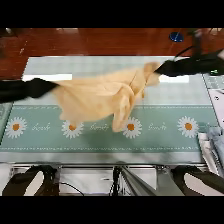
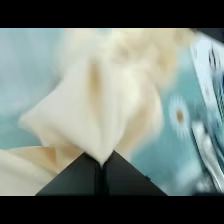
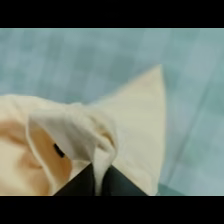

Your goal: Fold the shirts.

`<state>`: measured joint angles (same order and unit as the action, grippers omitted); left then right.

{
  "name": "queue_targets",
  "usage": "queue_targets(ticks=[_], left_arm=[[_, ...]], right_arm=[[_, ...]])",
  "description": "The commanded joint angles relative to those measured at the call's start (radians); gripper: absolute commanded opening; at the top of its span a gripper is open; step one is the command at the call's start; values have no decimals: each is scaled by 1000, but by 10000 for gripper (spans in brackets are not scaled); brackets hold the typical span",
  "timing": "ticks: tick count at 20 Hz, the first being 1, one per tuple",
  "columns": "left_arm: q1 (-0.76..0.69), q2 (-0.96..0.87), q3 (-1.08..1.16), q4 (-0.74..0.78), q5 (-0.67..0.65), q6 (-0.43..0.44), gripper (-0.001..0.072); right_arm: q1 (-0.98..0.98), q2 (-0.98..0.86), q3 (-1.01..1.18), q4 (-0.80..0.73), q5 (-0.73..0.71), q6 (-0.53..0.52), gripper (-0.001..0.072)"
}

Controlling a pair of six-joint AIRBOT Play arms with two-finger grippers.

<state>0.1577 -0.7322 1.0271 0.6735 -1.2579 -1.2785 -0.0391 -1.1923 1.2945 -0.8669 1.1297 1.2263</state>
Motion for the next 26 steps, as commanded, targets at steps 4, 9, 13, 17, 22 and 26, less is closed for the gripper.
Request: queue_targets(ticks=[4, 9, 13, 17, 22, 26], left_arm=[[283, 90, 536, 8, -18, -29, 24], [286, 117, 762, 7, -108, -116, 24], [286, 190, 831, 7, -317, -256, 23], [285, 246, 836, 10, -495, -422, 23], [297, 247, 599, 19, -584, -357, 21], [297, 230, 171, 182, -570, -214, 21]], right_arm=[[-188, 551, 1, 11, -219, 19, 29], [-240, 710, 106, -53, -197, 139, 29], [-240, 713, 324, -235, 8, 246, 29], [-239, 655, 496, -368, 397, 272, 29], [-237, 484, 373, -420, 695, 194, 28], [-237, 310, 122, -448, 558, 178, 28]])
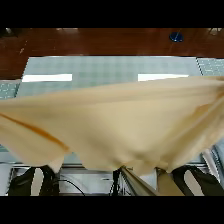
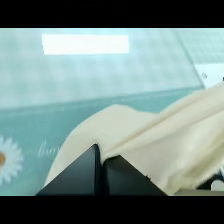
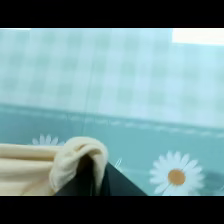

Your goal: Fold the shirts.

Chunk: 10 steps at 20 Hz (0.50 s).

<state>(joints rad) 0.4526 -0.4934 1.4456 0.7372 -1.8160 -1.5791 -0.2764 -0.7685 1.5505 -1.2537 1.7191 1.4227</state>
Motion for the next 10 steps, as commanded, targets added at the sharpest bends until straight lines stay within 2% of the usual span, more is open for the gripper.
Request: queue_targets(ticks=[1, 5, 8, 10], left_arm=[[2, -24, -359, 137, 19, 116, 21], [-18, -157, -672, 84, 315, 188, 21], [-77, -332, -682, -43, 536, 286, 22], [-114, -471, -639, -142, 653, 357, 23]], right_arm=[[0, -178, -165, -74, -56, -18, 28], [0, -436, -173, 8, -176, -18, 29], [0, -544, -173, 87, -393, -47, 29], [0, -581, -173, 198, -536, -76, 29]])
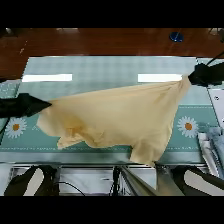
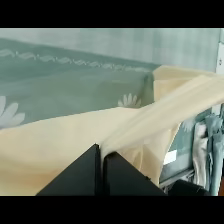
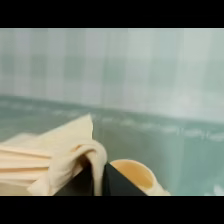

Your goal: Fold the shirts.

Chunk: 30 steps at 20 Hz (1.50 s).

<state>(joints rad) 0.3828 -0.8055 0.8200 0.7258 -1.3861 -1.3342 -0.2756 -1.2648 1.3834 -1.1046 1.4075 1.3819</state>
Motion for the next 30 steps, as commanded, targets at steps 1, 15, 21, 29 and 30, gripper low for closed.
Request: queue_targets(ticks=[1, 15, 21, 29, 30], left_arm=[[-60, -222, 17, -169, 256, 141, 22], [-225, -728, 251, -222, 484, 252, 132], [38, -636, 443, -105, 142, 249, 398], [265, -429, 103, 280, -188, 172, 698], [256, -433, 39, 280, -183, 185, 698]], right_arm=[[-1, -96, -6, 111, -290, -65, 29], [173, -379, -6, 63, -601, -132, 33], [103, -211, 94, -9, -472, -124, 497], [-135, -51, -112, -177, -130, -90, 604], [-166, -51, -175, -89, -127, -122, 604]])
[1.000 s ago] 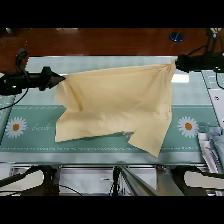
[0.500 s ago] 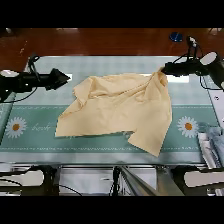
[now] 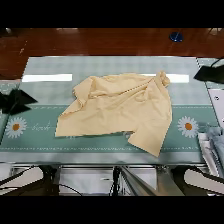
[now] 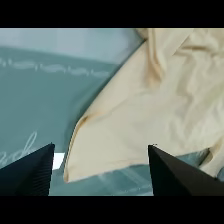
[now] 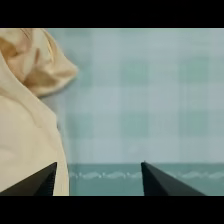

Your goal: Fold the shirts.

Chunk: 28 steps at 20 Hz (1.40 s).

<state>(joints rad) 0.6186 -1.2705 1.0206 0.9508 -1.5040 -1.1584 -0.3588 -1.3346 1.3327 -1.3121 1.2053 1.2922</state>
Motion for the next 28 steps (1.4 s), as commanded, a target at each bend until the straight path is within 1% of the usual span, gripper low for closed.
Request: queue_targets(ticks=[1, 2, 3, 5, 7, 10, 14, 17, 18, 19, 20, 21, 23, 26, 28], left_arm=[[12, 31, -222, 56, -43, 25, 698], [6, 31, -265, 63, -8, 25, 698], [-2, 31, -300, 67, 36, 25, 697], [-31, 25, -334, 80, 106, 24, 678], [-78, 10, -340, 82, 149, 19, 678], [-153, -31, -340, 82, 189, -9, 678], [-215, -102, -340, 81, 199, -37, 678], [-257, -134, -340, 76, 275, -103, 664], [-277, -137, -340, 70, 319, -123, 608], [-295, -139, -340, 69, 358, -138, 447], [-309, -142, -340, 69, 381, -154, 264], [-319, -143, -340, 68, 383, -155, 116], [-320, -142, -339, 68, 356, -132, 26], [-318, -128, -339, 70, 296, -80, 25], [-318, -107, -339, 69, 285, -71, 24]], right_arm=[[-109, 18, -187, 194, 79, -61, 604], [-124, 18, -239, 240, 79, -86, 604], [-127, 18, -276, 249, 79, -100, 603], [-126, 18, -328, 241, 78, -122, 601], [-126, 18, -352, 240, 77, -129, 593], [-126, 18, -352, 239, 77, -130, 593], [-126, 18, -352, 240, 82, -130, 593], [-126, 18, -352, 241, 95, -130, 593], [-127, 18, -352, 241, 100, -130, 592], [-126, 18, -352, 242, 107, -130, 592], [-126, 18, -352, 243, 116, -129, 592], [-127, 18, -352, 249, 131, -129, 592], [-127, 25, -352, 249, 150, -130, 592], [-127, 39, -352, 223, 153, -131, 592], [-132, 39, -383, 198, 145, -142, 592]])
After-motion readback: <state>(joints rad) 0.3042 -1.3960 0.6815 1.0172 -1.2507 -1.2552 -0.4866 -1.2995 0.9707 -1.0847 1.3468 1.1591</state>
